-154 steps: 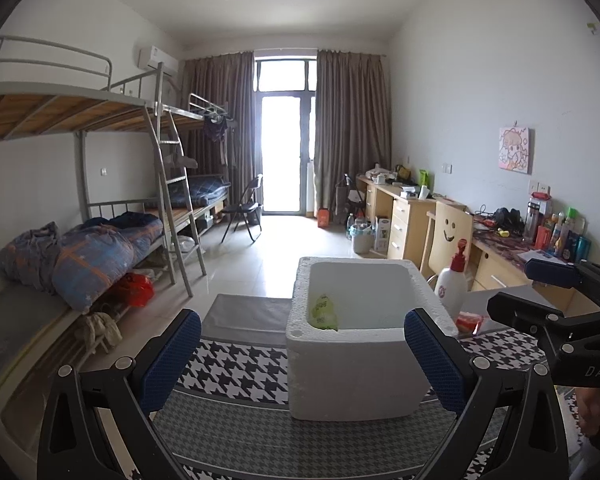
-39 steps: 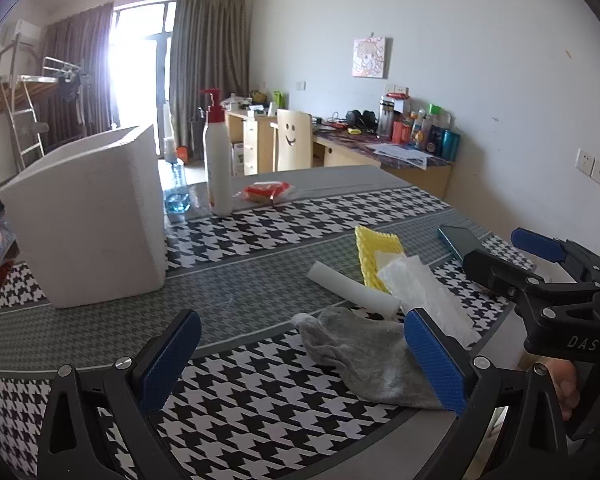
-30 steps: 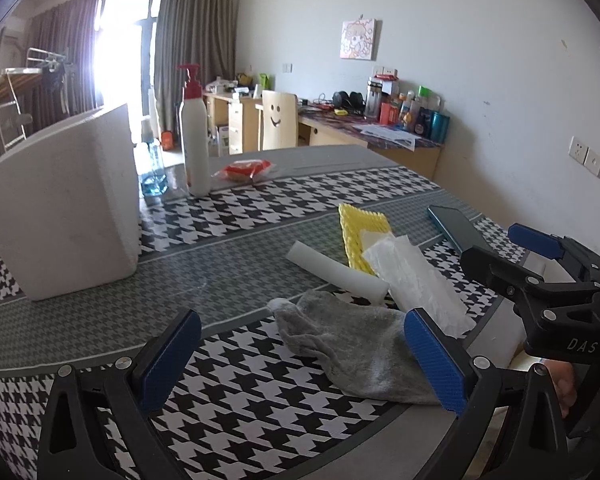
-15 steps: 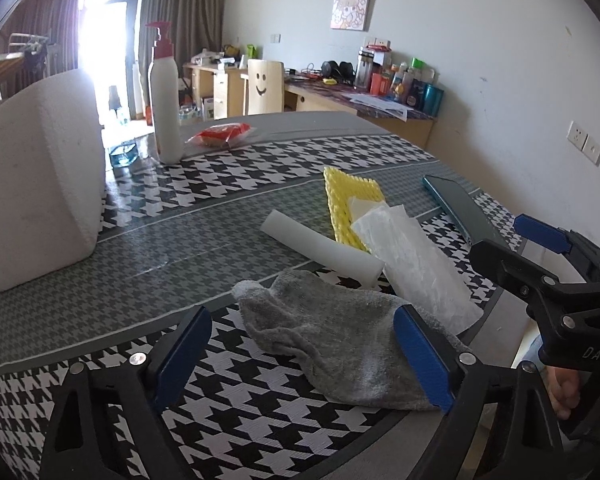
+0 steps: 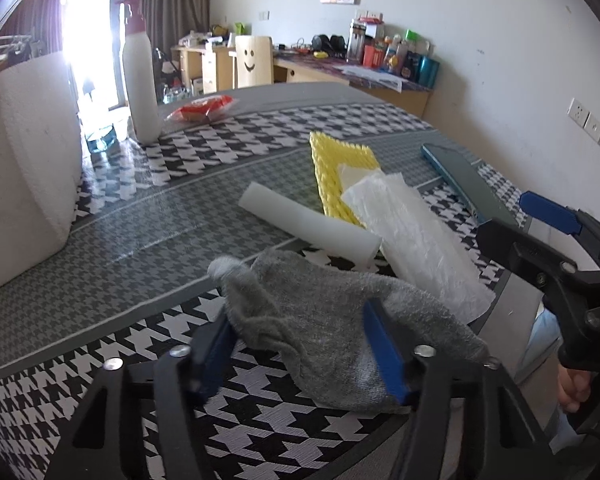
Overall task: Organize soft objects
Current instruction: 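Lift the grey sock with the left tool while the right tool closes on the white tissue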
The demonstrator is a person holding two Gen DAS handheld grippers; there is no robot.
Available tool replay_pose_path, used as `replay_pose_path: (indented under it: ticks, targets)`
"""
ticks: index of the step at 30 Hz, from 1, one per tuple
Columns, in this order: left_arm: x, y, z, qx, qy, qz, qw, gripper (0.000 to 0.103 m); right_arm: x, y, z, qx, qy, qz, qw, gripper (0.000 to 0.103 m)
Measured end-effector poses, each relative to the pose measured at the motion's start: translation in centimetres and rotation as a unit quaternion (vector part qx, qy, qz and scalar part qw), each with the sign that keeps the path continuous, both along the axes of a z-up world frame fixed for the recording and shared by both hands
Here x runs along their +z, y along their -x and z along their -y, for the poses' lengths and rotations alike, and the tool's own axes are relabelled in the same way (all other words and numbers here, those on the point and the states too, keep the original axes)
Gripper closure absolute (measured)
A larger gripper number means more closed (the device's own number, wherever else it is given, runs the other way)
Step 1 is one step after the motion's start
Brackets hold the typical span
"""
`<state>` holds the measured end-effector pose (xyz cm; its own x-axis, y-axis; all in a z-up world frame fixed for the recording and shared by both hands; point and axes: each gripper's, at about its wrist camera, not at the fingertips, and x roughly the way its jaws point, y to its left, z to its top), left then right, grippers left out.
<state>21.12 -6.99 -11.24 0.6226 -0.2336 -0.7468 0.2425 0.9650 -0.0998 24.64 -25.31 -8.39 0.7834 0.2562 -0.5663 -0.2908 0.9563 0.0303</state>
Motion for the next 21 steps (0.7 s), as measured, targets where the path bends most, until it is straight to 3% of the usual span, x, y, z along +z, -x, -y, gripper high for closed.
replay_pose_path:
  ticks: [5,10,13,21]
  targets:
    - [-0.3,0.1,0.4,0.001,-0.026,0.002,0.9997,0.06,-0.3,-0.2,0.1,0.0,-0.005,-0.004,1.0,0.001]
    - [-0.4,0.4,0.9,-0.016,-0.036,0.008,0.9992,0.085,-0.4,-0.3,0.1,0.003,-0.008,-0.007,1.0,0.001]
    - [-0.4,0.7,1.4,-0.022,-0.045,0.013,0.9987,0.09,-0.5,-0.3,0.2,0.003,-0.01,-0.008,1.0,0.001]
    - [0.9,1.4,0.6,-0.035,-0.013,0.018,0.9991,0.093,-0.2,0.2,0.5,0.004,-0.015,-0.003,1.0,0.001]
